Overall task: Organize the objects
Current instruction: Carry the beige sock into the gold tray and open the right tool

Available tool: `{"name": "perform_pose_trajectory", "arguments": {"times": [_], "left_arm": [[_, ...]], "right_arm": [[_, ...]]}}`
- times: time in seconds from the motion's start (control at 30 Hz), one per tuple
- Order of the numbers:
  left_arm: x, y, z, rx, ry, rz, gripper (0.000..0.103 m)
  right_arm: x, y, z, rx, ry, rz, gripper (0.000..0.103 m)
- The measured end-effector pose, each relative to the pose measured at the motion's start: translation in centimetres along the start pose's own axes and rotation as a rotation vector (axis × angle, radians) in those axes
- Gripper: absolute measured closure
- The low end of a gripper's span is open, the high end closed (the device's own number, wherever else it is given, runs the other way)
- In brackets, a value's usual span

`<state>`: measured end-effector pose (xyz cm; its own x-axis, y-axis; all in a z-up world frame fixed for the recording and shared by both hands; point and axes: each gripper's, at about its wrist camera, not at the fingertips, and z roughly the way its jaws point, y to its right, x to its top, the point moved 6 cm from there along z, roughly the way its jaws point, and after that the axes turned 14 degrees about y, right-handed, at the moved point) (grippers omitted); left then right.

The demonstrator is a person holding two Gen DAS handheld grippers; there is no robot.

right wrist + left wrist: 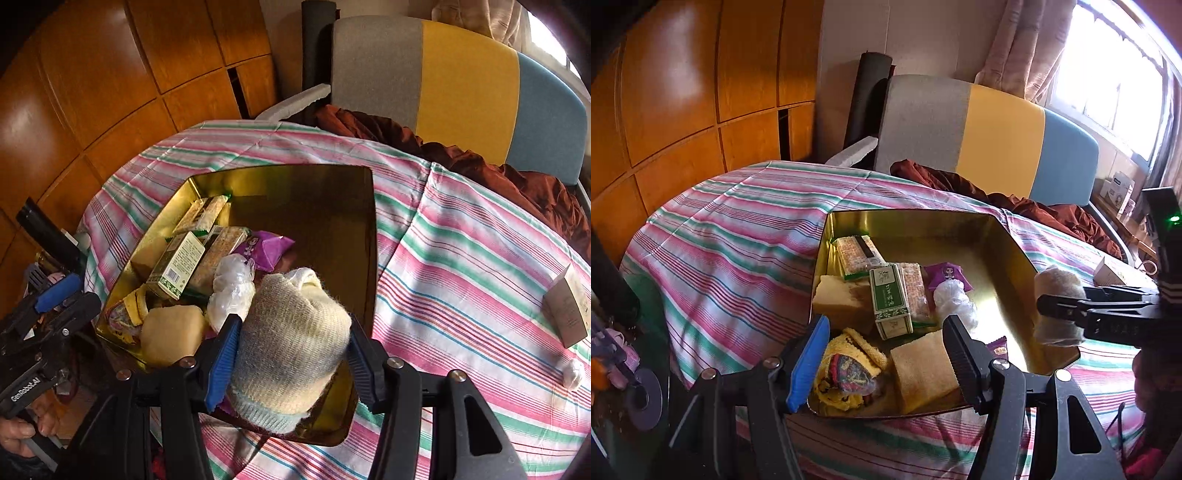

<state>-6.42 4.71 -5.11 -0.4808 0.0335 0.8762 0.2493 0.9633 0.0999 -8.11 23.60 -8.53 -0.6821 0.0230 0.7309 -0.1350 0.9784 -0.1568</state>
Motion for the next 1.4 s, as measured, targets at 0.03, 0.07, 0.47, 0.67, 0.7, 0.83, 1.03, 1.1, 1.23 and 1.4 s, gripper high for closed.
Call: {"name": "perform_pose_trajectory", "arguments": {"times": [0.03,0.07,0.47,0.67,0.7,0.83,1.03,1.1,1.23,1.4], "left_arm": [[-0.1,-0.1,0.0,0.001,-0.001,-0.002,0.038],[-0.1,-0.1,0.1,0.002,-0.002,-0.003,0.038],[-0.8,-0.9,0.5,0.012,-0.023,-0.021,0.038],[-0.9,-1.1,0.7,0.018,-0.028,-0.022,0.038],[-0.9,-1.1,0.7,0.02,-0.028,-0.021,0.038],[-0.9,-1.2,0.7,0.025,-0.028,-0.022,0.038],[-0.6,-1.3,0.7,0.03,-0.027,-0.018,0.035],[-0.6,-1.2,0.7,0.029,-0.025,-0.015,0.034],[-0.5,-1.1,0.5,0.029,-0.02,-0.009,0.034],[-0.4,-0.6,0.3,0.024,-0.018,0.004,0.034]], "right_arm": [[-0.1,-0.1,0.3,-0.004,-0.007,-0.005,0.048],[-0.3,0.0,0.7,-0.009,-0.014,-0.008,0.048],[-1.3,-0.9,2.9,-0.039,-0.054,-0.066,0.048],[-1.5,-1.2,3.6,-0.042,-0.071,-0.088,0.048],[-1.5,-1.2,3.7,-0.043,-0.072,-0.091,0.048],[-1.6,-1.1,4.4,-0.065,-0.083,-0.104,0.046],[-1.4,-1.1,4.3,-0.068,-0.066,-0.103,0.032],[-1.1,-1.2,3.8,-0.065,-0.049,-0.107,0.032],[-0.8,-1.1,2.5,-0.07,-0.019,-0.104,0.031],[-0.5,0.2,0.5,-0.09,0.021,-0.068,0.031]]}}
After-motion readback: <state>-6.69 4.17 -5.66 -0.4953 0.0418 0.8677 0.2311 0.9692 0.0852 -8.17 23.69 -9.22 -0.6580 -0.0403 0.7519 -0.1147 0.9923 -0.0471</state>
